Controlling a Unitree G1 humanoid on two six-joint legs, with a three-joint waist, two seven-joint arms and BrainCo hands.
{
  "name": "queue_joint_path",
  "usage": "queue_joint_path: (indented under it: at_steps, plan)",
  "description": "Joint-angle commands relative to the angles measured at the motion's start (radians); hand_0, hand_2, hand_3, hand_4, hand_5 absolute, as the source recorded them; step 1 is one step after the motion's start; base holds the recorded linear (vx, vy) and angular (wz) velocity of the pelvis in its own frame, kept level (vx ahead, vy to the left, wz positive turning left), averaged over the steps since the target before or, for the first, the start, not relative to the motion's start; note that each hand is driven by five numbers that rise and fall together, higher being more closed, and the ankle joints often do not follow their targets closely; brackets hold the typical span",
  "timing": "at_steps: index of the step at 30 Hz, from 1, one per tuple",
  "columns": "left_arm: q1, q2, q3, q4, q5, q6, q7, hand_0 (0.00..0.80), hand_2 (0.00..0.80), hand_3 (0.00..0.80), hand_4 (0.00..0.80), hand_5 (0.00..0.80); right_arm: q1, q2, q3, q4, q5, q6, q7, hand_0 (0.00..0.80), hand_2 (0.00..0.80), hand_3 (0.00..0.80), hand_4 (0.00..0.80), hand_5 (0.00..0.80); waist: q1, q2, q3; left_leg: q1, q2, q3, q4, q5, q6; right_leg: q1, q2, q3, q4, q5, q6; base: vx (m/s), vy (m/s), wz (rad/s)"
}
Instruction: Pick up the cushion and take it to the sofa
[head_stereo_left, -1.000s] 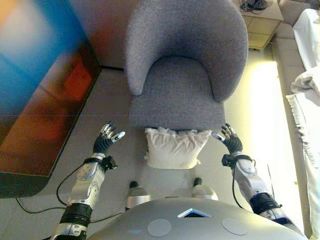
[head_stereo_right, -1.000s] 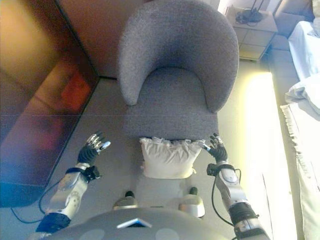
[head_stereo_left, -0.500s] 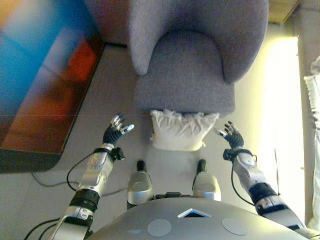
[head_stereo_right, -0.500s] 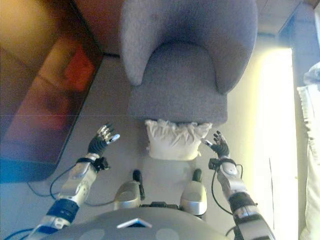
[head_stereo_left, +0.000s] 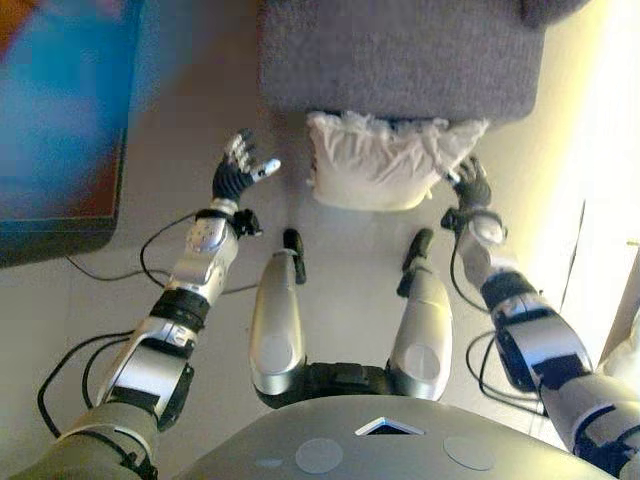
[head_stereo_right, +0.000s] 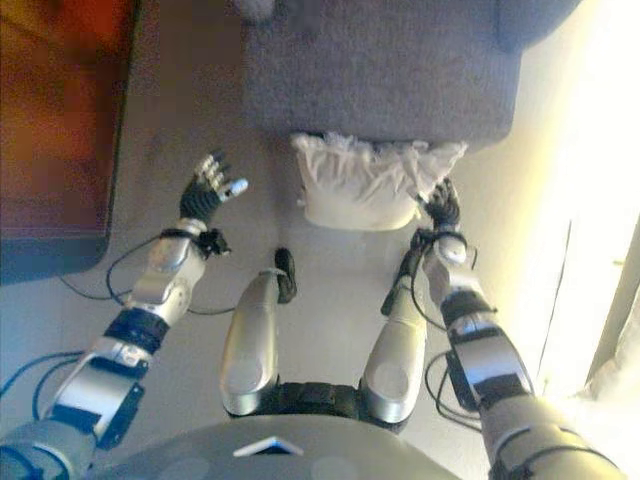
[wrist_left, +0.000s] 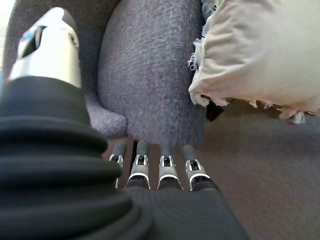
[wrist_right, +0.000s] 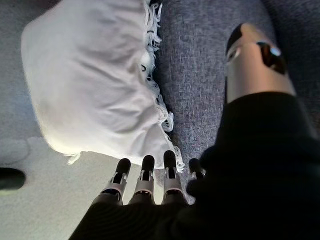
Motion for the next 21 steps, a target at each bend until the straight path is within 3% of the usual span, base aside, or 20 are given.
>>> queue_joint_path:
  at_steps: [1,5,6,11,15,21]
  plan:
    - [-0.061,-0.004,-0.005,0.018,-0.015,-0.087,0.053,0.0,0.0,0.0,0.0,0.0,-0.02,-0.072,0.016,-0.053,0.05,-0.008,-0.028,0.0,0.0,0.0,0.0,0.0,-0.029,-0.015,0.001,-0.112,0.048,-0.065,0.13,-0.032,-0.056,-0.094,-0.041,0.128,0.065,0.039,0.028,-0.077,-0.003,0.05]
    - [-0.086,-0.018,0.018,0.014,-0.029,-0.097,0.056,0.0,0.0,0.0,0.0,0.0,-0.043,-0.103,0.011,-0.06,0.041,-0.011,-0.037,0.0,0.0,0.0,0.0,0.0,-0.033,0.007,0.009,-0.226,0.055,-0.093,0.259,-0.081,-0.028,-0.25,-0.022,0.16,0.275,-0.058,0.002,0.014,-0.009,0.0]
    - [-0.088,-0.018,0.018,0.009,-0.026,-0.094,0.056,0.0,0.0,0.0,0.0,0.0,-0.053,-0.108,0.012,-0.051,0.047,-0.014,-0.04,0.0,0.0,0.0,0.0,0.0,-0.025,0.015,0.009,-0.245,0.058,-0.109,0.309,-0.127,-0.033,-0.279,-0.018,0.164,0.348,-0.109,0.006,0.095,-0.065,0.0]
    - [-0.11,-0.011,0.023,0.001,-0.044,-0.064,0.046,0.0,0.0,0.0,0.0,0.0,-0.123,-0.136,0.006,-0.017,0.038,0.004,-0.053,0.0,0.0,0.0,0.0,0.0,-0.021,0.025,0.009,-0.403,0.049,-0.149,0.51,-0.198,-0.007,-0.457,0.0,0.189,0.574,-0.196,-0.016,0.036,-0.051,0.05]
    - [-0.131,0.015,0.041,0.007,-0.078,-0.045,0.033,0.0,0.0,0.0,0.0,0.0,-0.138,-0.156,-0.006,-0.007,0.065,0.028,-0.037,0.0,0.0,0.0,0.0,0.0,-0.024,0.027,0.009,-0.484,0.048,-0.16,0.602,-0.228,0.008,-0.539,0.004,0.203,0.666,-0.239,-0.037,0.061,-0.055,0.04]
    - [-0.075,0.042,0.052,-0.071,-0.11,-0.074,-0.048,0.0,0.0,0.0,0.0,0.0,-0.125,-0.189,-0.013,-0.017,0.144,0.053,0.1,0.0,0.0,0.0,0.0,0.0,-0.007,0.032,0.009,-0.559,0.034,-0.174,0.677,-0.247,0.017,-0.607,0.006,0.212,0.747,-0.278,-0.053,0.058,-0.087,0.09]
